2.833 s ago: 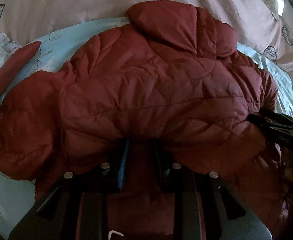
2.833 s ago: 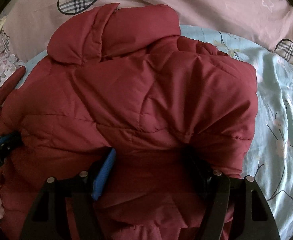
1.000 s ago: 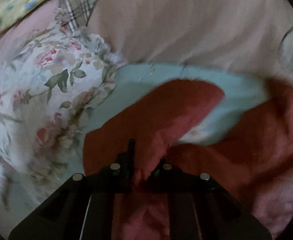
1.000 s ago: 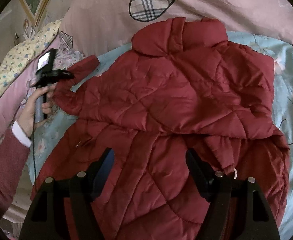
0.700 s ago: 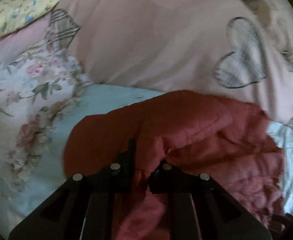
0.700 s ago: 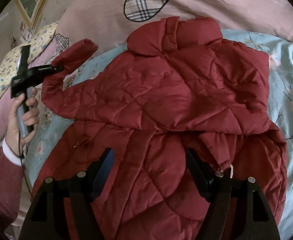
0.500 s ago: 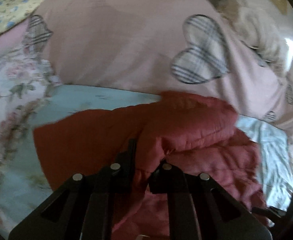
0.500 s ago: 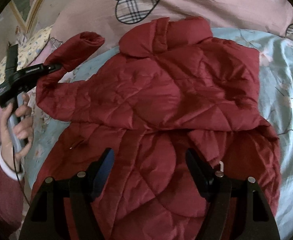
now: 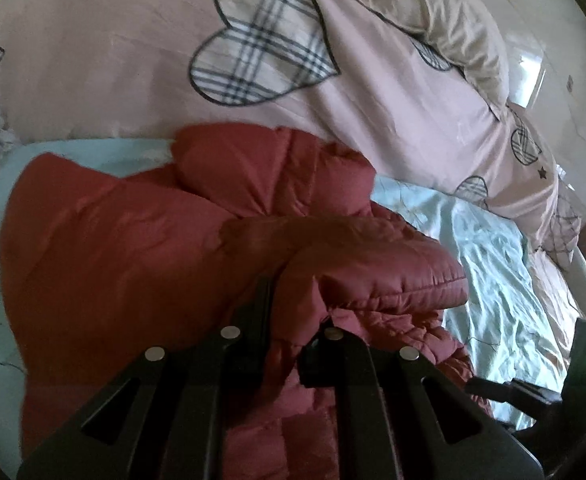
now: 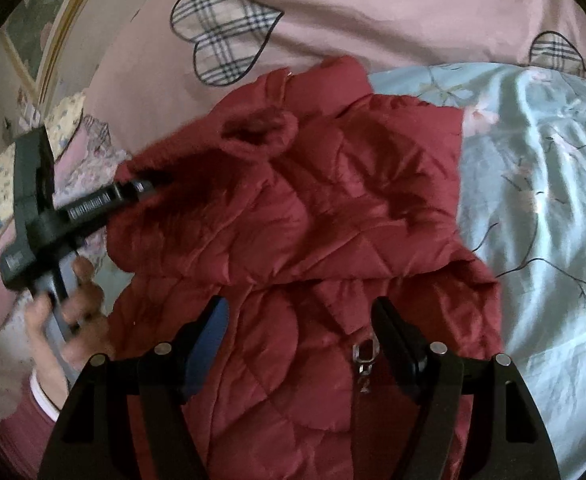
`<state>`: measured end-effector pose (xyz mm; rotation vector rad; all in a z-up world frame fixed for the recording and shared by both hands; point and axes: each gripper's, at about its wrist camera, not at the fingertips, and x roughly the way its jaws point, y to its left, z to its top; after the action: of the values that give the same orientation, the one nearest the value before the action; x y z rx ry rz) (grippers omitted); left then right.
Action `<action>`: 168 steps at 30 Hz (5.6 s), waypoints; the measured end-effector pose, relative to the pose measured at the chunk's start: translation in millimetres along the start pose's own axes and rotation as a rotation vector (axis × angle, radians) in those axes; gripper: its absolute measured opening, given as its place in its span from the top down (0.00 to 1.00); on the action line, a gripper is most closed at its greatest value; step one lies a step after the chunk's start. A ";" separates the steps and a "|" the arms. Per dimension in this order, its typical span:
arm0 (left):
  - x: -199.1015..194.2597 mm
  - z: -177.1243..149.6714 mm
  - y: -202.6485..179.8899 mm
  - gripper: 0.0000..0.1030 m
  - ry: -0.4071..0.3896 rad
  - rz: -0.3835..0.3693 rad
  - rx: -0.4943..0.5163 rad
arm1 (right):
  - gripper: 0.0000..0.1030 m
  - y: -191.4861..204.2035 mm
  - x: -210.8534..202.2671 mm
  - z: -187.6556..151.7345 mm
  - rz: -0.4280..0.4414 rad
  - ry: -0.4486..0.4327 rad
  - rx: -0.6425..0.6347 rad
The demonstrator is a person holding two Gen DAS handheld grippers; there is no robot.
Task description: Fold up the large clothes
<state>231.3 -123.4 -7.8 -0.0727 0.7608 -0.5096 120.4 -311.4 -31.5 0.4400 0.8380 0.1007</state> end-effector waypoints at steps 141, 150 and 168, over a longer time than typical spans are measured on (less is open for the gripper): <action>-136.9 -123.4 136.0 0.17 0.239 0.202 -0.021 | 0.22 -6.6 -100.6 -82.3 -0.189 0.020 0.073; -172.7 -156.1 158.8 0.17 0.259 0.222 -0.056 | 0.19 -16.9 -118.9 -117.7 -0.240 0.082 0.111; -182.4 -198.5 178.4 0.17 0.355 0.162 -0.103 | 0.19 -7.7 -119.2 -165.4 -0.208 0.136 0.131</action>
<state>60.1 141.5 -78.8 -0.0152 1.1302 -0.3311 -82.1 -293.2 -48.4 0.4701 1.0233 -0.1185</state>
